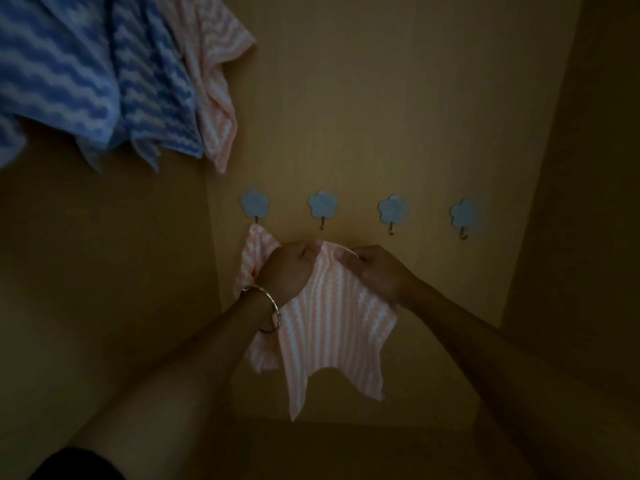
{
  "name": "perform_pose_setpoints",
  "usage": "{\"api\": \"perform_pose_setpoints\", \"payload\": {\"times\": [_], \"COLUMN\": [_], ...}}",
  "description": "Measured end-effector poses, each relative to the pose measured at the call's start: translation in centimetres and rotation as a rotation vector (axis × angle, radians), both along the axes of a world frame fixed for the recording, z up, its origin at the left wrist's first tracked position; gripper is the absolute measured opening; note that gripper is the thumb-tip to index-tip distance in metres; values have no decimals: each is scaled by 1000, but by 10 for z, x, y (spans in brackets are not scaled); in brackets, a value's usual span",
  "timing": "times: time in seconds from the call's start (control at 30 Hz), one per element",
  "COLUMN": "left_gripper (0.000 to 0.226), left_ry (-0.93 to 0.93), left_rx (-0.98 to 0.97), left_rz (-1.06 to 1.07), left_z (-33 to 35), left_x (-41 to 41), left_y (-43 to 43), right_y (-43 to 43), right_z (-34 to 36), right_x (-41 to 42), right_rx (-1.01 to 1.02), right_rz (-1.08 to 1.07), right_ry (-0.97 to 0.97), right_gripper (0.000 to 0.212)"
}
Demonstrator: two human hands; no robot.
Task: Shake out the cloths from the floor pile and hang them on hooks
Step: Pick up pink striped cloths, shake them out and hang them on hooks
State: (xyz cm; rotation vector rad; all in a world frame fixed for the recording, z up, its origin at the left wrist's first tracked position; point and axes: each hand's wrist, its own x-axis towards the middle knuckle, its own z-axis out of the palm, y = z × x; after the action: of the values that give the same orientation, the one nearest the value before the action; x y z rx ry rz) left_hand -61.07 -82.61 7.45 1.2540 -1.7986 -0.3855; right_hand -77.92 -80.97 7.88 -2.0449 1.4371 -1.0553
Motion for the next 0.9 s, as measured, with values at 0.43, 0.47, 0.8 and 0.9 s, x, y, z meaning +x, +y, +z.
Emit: {"api": "perform_pose_setpoints", "payload": {"times": [0.43, 0.47, 0.8, 0.9], "left_gripper": [53, 53, 47, 52], "left_ry": [-154, -166, -288, -237], "left_rx": [-199, -213, -95, 11], "left_rz": [216, 242, 165, 158], "left_z": [26, 24, -1, -4], "left_x": [-6, -7, -11, -14], "left_y": [-58, -58, -62, -56], "right_y": [-60, -60, -56, -52], "right_z": [23, 21, -4, -15], "right_x": [27, 27, 24, 23], "right_rx": [-208, -210, -36, 4], "right_rz": [-130, -134, -173, -150], "right_ry": [-31, -12, -96, -93], "right_gripper": [52, 54, 61, 57]}}
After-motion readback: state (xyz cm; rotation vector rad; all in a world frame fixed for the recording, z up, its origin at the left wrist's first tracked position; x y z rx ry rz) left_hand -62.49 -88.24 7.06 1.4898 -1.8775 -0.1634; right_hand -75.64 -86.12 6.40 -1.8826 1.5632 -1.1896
